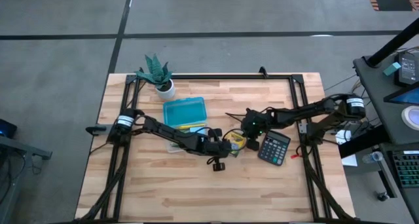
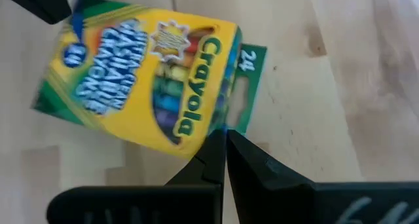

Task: Pack school essentials
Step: Put the yellow crayon box into the blue supply box

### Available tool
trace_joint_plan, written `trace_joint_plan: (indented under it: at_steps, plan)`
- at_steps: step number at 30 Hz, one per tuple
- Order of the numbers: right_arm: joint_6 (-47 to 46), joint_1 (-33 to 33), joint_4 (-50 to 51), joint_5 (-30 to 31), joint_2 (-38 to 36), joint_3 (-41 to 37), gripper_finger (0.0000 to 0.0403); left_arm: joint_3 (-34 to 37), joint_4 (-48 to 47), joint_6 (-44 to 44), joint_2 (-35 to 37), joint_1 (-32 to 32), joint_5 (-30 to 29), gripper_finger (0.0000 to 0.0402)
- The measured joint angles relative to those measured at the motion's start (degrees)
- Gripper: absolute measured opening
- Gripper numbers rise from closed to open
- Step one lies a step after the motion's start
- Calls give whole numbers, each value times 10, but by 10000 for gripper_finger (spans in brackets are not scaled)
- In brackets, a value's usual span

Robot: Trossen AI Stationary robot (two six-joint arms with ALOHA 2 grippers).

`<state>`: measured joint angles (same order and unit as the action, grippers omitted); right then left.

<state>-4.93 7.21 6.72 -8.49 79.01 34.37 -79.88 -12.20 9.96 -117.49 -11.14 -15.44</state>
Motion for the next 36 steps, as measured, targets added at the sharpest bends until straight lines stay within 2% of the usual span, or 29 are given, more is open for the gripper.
trace_joint_plan:
  at_steps: [11,16,21,28,32,36]
  plan:
    - [-6,-37,4,11,-87,-2,8,2,-22,-1,14,-20,32,0]
    - [-6,-43,4,60,-100,-7,8,7,-23,2,9,-20,35,0]
    - [-4,-43,2,92,-86,-10,8,8,-22,3,10,-20,-3,0]
    - [3,-42,-2,100,-41,-12,8,8,-25,17,9,-13,-12,0]
    - [5,-42,-12,100,-18,-12,8,8,-24,5,13,-16,0,0]
    - [5,-42,-23,95,-7,-12,9,8,-22,3,11,-17,48,0]
